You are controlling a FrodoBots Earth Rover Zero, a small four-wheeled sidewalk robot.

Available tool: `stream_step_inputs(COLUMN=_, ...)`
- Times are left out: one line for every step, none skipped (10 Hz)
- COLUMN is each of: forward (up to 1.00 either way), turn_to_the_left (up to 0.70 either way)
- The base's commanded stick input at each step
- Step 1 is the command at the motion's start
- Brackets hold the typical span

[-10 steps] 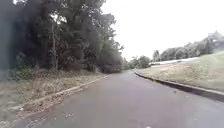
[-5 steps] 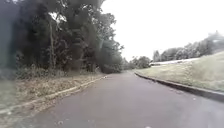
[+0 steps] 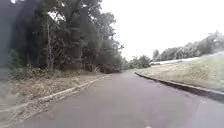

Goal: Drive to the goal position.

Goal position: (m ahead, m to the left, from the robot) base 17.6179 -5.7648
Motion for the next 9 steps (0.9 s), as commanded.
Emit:
stream_step_inputs(forward=0.45, turn_to_the_left=0.0)
stream_step_inputs(forward=0.45, turn_to_the_left=0.0)
stream_step_inputs(forward=0.45, turn_to_the_left=0.0)
stream_step_inputs(forward=0.45, turn_to_the_left=0.0)
stream_step_inputs(forward=0.45, turn_to_the_left=0.0)
stream_step_inputs(forward=0.45, turn_to_the_left=0.0)
stream_step_inputs(forward=0.45, turn_to_the_left=0.0)
stream_step_inputs(forward=0.45, turn_to_the_left=0.0)
stream_step_inputs(forward=0.45, turn_to_the_left=0.0)
